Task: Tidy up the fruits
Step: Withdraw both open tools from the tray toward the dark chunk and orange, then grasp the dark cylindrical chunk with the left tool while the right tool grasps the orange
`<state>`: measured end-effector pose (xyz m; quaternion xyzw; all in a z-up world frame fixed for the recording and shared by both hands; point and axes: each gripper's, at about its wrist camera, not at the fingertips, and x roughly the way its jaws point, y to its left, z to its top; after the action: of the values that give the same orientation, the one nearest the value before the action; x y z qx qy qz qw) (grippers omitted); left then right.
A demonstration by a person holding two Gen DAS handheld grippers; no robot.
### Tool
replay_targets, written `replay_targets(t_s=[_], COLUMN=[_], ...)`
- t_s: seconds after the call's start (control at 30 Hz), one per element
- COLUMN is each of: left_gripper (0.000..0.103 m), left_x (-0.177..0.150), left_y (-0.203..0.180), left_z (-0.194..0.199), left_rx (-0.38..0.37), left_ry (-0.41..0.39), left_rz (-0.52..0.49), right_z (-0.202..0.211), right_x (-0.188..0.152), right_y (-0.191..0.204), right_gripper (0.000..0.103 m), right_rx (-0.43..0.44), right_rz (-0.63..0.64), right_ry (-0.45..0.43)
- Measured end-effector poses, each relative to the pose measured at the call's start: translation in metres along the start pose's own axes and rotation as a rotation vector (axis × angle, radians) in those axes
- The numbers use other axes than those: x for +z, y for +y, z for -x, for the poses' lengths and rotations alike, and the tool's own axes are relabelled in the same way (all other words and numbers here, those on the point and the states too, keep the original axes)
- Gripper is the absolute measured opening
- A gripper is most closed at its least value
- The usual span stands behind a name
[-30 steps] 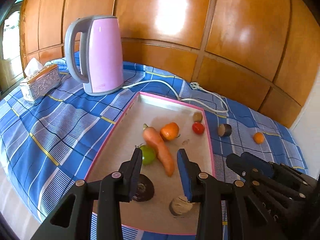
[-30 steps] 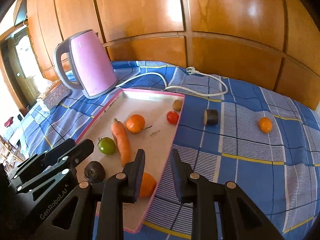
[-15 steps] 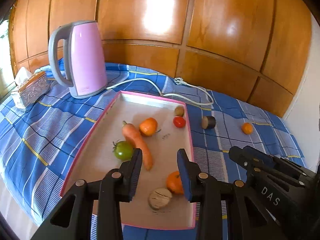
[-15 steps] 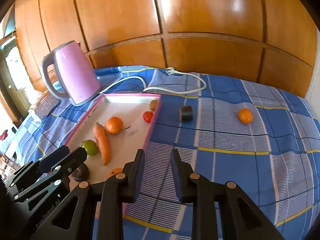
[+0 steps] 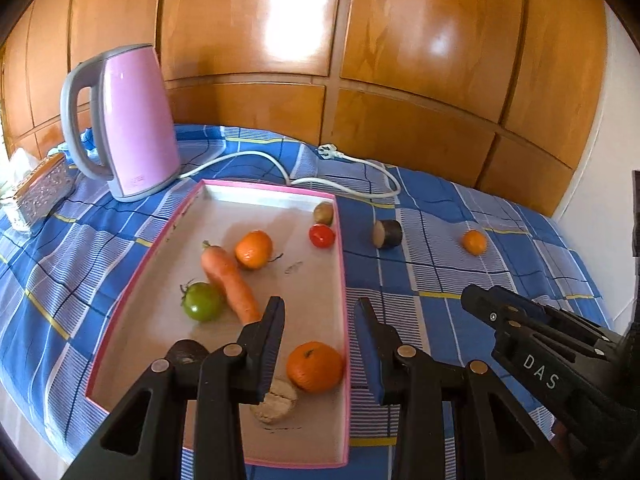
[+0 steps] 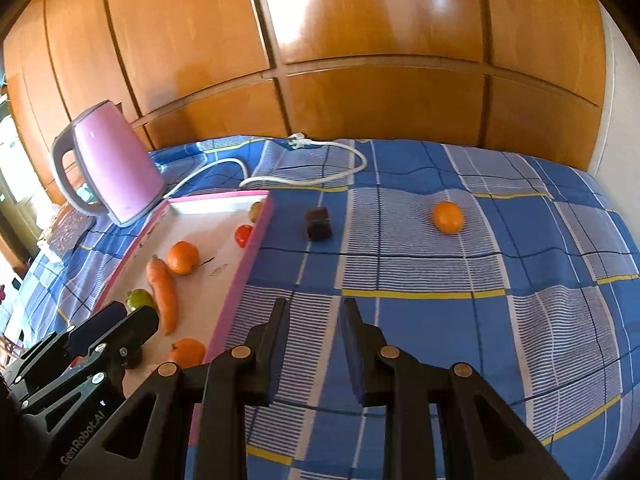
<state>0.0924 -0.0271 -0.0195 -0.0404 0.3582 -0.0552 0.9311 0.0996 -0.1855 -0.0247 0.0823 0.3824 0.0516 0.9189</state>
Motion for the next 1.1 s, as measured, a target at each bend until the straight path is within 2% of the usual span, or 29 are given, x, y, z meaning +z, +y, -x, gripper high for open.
replay_targets(t_s=[1.1], left_gripper=[0.037], left_x=[0.012], left_y=[-0.065], left_z=[-0.065], left_rx=[-0.063], left_ry=[0.105], left_rz=[-0.099], right_z=[-0.027], right_x=[0.004], right_y=[-0.110], right_gripper=[0.026], right_rx=[-0.130], right_rz=[-0.195], right_ry=[0.044])
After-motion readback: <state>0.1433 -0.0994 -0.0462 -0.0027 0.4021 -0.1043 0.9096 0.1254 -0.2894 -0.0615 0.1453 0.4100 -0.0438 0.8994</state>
